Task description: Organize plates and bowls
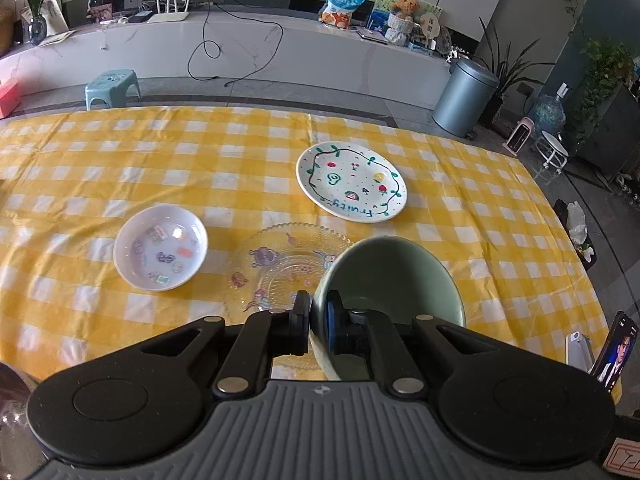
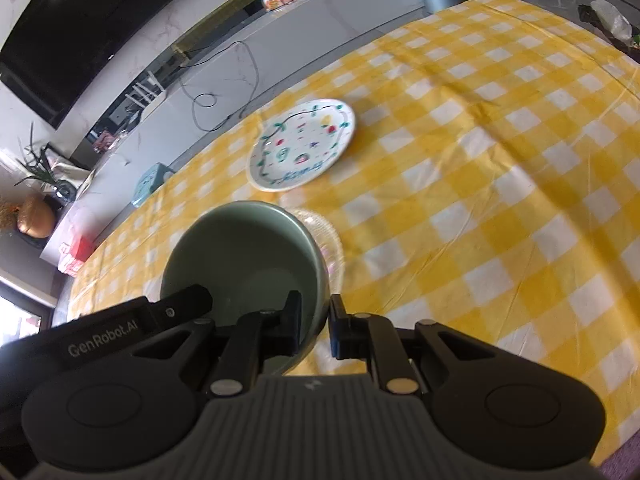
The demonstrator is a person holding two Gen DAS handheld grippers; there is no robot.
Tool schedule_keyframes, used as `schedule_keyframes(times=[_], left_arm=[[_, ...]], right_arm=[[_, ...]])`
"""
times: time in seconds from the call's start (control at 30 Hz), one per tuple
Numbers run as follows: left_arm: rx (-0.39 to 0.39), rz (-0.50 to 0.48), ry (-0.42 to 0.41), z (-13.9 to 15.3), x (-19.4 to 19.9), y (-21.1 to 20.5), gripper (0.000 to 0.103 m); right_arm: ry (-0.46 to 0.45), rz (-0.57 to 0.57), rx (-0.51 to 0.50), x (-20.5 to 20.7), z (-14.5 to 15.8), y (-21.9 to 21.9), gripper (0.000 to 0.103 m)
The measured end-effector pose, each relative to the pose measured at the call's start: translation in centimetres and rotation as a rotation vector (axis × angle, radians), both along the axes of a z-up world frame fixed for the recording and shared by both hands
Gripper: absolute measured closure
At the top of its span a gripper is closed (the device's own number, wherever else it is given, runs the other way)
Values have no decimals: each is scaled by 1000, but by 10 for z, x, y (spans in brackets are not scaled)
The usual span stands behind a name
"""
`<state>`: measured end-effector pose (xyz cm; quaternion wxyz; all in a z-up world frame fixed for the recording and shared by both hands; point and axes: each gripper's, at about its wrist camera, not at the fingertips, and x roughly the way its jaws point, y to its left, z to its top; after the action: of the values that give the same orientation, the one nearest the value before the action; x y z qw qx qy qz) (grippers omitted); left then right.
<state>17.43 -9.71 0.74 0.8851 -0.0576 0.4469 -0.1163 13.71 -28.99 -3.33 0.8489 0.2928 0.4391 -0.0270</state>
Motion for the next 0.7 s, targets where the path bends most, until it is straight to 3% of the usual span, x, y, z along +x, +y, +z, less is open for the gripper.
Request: schedule_keyframes(times=[0.4,0.7], left_arm=[[-29,144,-34,34,-51,85,95],[-32,298,-33,44,-84,167,95]], right_arm=[[-74,157,7,-36,40,76,91],[-96,352,9,-44,54,155,91]])
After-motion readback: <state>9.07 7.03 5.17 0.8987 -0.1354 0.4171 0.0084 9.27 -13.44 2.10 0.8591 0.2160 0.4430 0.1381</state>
